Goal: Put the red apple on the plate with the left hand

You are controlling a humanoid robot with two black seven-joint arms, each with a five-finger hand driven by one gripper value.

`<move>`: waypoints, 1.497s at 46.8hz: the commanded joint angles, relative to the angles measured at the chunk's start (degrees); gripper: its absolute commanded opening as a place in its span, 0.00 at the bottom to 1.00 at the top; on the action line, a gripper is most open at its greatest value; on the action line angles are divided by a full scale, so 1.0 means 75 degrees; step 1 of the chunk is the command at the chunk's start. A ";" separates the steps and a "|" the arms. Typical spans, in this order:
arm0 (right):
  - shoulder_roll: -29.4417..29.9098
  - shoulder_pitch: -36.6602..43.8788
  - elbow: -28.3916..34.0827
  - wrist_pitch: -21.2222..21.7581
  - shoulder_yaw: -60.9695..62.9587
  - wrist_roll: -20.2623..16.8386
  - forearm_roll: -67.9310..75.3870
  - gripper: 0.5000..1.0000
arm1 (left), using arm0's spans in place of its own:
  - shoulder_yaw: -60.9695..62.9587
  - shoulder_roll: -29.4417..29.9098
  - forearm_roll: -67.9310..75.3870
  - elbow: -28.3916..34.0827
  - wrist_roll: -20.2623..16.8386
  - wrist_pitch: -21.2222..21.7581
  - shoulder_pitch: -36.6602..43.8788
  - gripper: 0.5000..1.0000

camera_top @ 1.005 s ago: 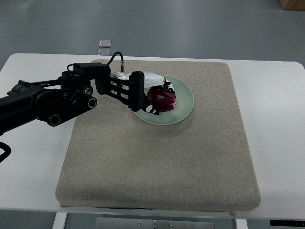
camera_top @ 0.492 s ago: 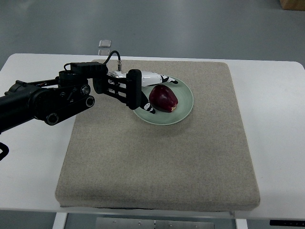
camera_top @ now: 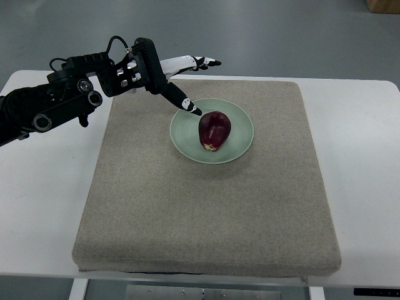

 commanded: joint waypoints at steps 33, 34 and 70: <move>0.0000 -0.0001 0.0000 0.0000 0.0000 -0.0001 0.0000 0.86 | -0.0323 0.1129 -0.8190 0.1295 0.0514 -0.1933 0.0534 1.00; 0.0000 -0.0001 0.0000 0.0000 0.0000 -0.0001 0.0000 0.86 | -0.0382 0.1106 -0.8354 0.1389 0.0596 -0.2074 0.0581 1.00; 0.0000 -0.0001 0.0000 0.0023 0.0012 -0.0001 0.0035 0.86 | -0.2035 0.1023 -1.0383 0.1952 0.2917 -0.2849 0.1507 1.00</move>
